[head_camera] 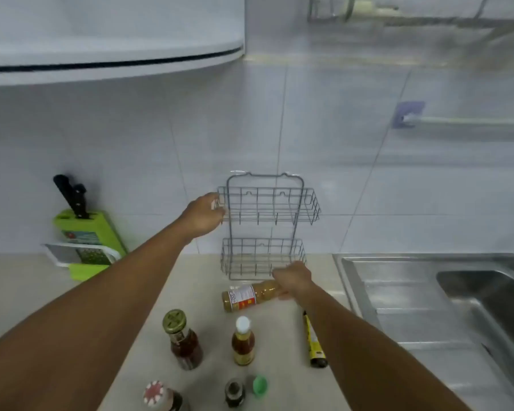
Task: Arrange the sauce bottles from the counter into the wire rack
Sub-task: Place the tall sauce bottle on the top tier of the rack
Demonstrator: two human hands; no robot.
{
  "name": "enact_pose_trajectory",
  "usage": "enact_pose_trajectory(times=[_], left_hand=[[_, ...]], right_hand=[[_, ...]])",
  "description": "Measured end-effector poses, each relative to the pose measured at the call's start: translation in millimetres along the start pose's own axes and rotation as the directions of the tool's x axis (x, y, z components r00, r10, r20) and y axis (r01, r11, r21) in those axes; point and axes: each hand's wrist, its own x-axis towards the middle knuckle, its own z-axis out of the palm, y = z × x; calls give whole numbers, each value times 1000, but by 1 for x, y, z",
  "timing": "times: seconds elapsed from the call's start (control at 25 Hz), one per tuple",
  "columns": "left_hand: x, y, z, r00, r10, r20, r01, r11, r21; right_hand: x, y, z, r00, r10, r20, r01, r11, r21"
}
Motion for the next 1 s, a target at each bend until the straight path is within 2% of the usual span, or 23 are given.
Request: enact_pose_trajectory(times=[0.08, 0.24, 0.36, 0.48, 0.68, 0.8, 0.92, 1.0], left_hand=[[16, -5, 5, 988, -26, -154, 20, 999, -40], [34, -16, 18, 979, -44, -197, 36, 998, -44], [40, -21, 24, 970, -86, -227, 56, 989, -133], [48, -31, 26, 962, -106, -251, 42, 968, -248], [49, -42, 29, 967, -109, -232, 24, 941, -339], [47, -43, 32, 965, -117, -233, 24, 929, -370], [47, -46, 32, 973, -118, -200, 35, 925, -378], [47, -46, 32, 981, -123, -149, 51, 908, -415]], right_hand=[[27, 25, 22, 985, 168, 28, -170, 977, 129], [70, 67, 61, 940, 320, 118, -341, 883, 323], [81, 67, 78, 937, 338, 87, -340, 832, 438], [90, 66, 89, 943, 331, 45, -313, 827, 467], [94, 82, 88, 942, 329, 73, -312, 771, 555], [65, 75, 74, 977, 209, 44, -193, 774, 602], [14, 50, 39, 994, -38, -103, 84, 867, 490], [-21, 15, 9, 956, -234, -175, 286, 874, 392]])
